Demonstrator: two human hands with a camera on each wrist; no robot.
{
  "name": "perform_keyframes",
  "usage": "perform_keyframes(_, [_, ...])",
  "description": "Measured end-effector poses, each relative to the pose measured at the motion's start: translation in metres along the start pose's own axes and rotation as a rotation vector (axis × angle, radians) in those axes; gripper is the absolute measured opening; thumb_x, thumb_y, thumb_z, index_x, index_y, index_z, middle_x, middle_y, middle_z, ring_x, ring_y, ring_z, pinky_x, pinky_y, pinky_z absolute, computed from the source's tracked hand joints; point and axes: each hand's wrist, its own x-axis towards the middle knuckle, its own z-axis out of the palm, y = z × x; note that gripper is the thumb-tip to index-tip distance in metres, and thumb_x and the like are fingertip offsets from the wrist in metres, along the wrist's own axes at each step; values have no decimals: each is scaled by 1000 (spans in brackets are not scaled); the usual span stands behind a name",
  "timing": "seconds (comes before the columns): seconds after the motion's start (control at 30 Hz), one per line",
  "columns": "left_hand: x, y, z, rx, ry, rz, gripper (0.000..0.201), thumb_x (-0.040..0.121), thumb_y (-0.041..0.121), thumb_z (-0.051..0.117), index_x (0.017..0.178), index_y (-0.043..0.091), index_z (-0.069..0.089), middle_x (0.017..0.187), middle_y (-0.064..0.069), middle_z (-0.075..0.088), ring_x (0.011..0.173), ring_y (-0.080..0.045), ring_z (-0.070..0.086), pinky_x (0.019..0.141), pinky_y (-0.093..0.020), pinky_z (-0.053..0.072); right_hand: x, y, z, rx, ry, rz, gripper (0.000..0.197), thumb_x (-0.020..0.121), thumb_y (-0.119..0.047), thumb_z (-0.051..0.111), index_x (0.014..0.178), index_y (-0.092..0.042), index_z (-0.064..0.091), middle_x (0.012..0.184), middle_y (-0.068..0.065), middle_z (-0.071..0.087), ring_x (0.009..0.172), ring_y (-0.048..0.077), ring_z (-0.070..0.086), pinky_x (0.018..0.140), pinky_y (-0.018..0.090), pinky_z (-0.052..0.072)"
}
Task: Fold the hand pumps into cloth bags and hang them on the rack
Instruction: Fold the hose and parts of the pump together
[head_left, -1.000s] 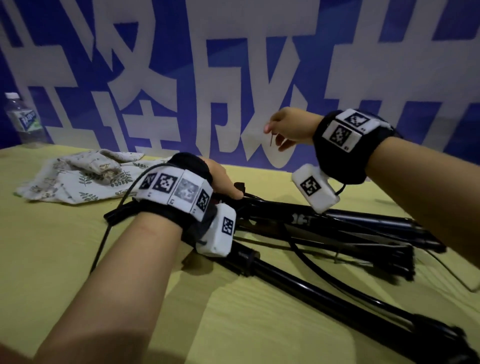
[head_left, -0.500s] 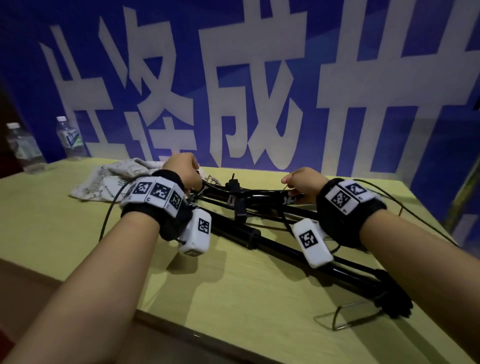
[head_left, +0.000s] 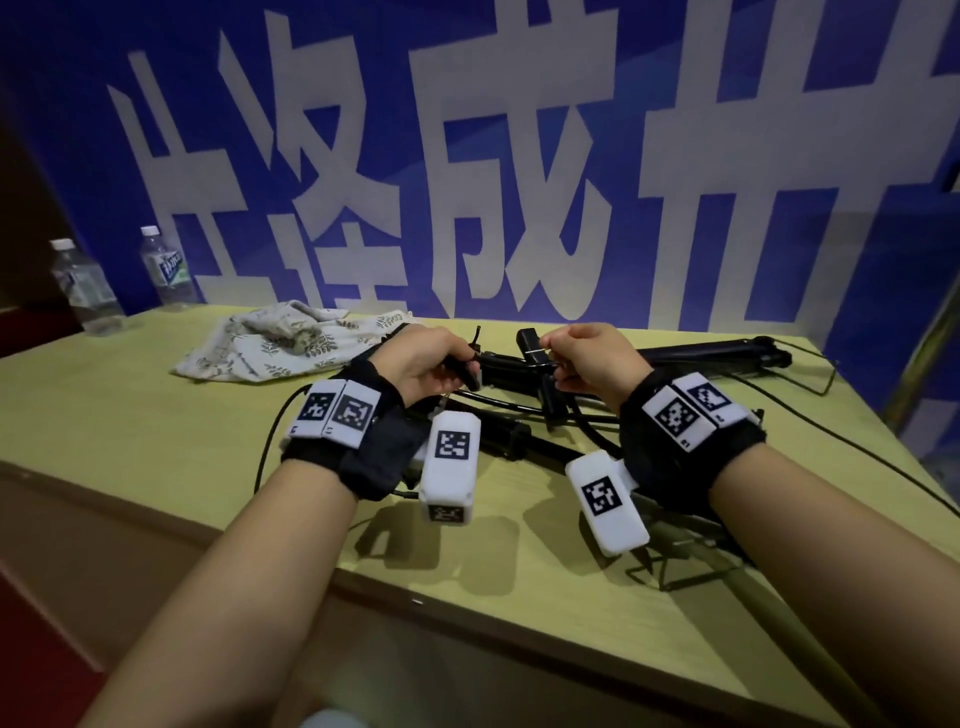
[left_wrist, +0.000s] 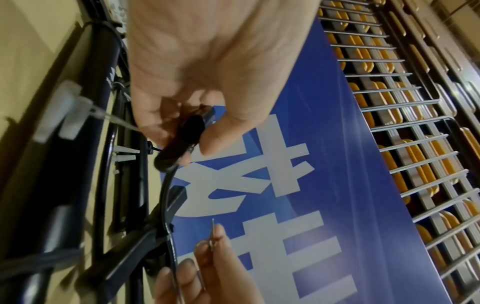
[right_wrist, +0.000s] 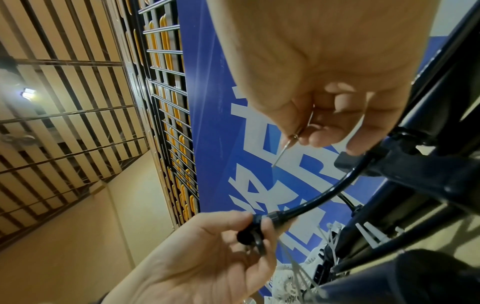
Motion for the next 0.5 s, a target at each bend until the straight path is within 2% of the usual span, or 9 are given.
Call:
perform_keyframes(0.07, [-6, -3, 1, 43, 0, -22, 7, 93, -6, 46, 96, -1, 50, 91, -17, 58, 73, -21, 63, 47, -22, 55, -6, 3, 0, 17, -3, 5, 19, 98, -14, 44, 88, -12, 61, 72, 1, 48, 60, 11, 48, 63, 22, 48])
perform_keyframes(0.13, [-14, -4, 2, 119, -33, -48, 7, 94, 1, 49, 100, -1, 52, 95, -19, 63, 74, -22, 66, 51, -25, 57, -12, 6, -1, 36, -7, 9, 20, 98, -13, 45, 85, -14, 60, 73, 2, 49, 61, 11, 48, 64, 23, 48])
perform_keyframes(0.2, [-19, -8, 1, 281, -42, -47, 18, 93, 14, 56, 108, 4, 57, 95, -13, 70, 68, -14, 67, 51, -23, 56, -20, 8, 0, 55, -6, 11, 19, 98, -13, 45, 87, -14, 60, 72, 1, 49, 62, 11, 47, 65, 23, 47])
perform_keyframes(0.27, [-26, -13, 1, 420, -44, -8, 18, 91, 19, 60, 106, 9, 61, 87, -4, 70, 65, -8, 61, 50, -20, 53, -28, 8, 0, 87, -10, 8, 18, 98, -13, 44, 89, -13, 60, 70, 2, 48, 60, 11, 45, 62, 22, 45])
perform_keyframes(0.33, [-30, -20, 4, 406, -56, 17, 12, 89, 11, 61, 101, 8, 62, 84, -3, 66, 70, -9, 59, 56, -22, 54, -35, 9, 1, 99, -18, -6, 17, 97, -12, 45, 91, -12, 61, 71, 3, 48, 59, 11, 45, 59, 21, 43])
perform_keyframes(0.4, [-36, -30, 12, 294, -83, 24, 12, 87, -1, 60, 97, 4, 59, 86, -8, 67, 73, -14, 64, 60, -24, 57, -43, 10, 1, 47, -4, -41, 16, 96, -14, 47, 92, -12, 62, 74, 3, 51, 62, 11, 47, 61, 21, 44])
perform_keyframes(0.5, [-42, -44, 27, 126, -79, 59, 24, 83, -9, 61, 105, -1, 53, 83, -13, 67, 63, -15, 68, 58, -23, 59, -50, 10, -4, -52, 50, -104, 16, 96, -19, 49, 94, -15, 64, 82, 2, 56, 69, 9, 51, 67, 20, 48])
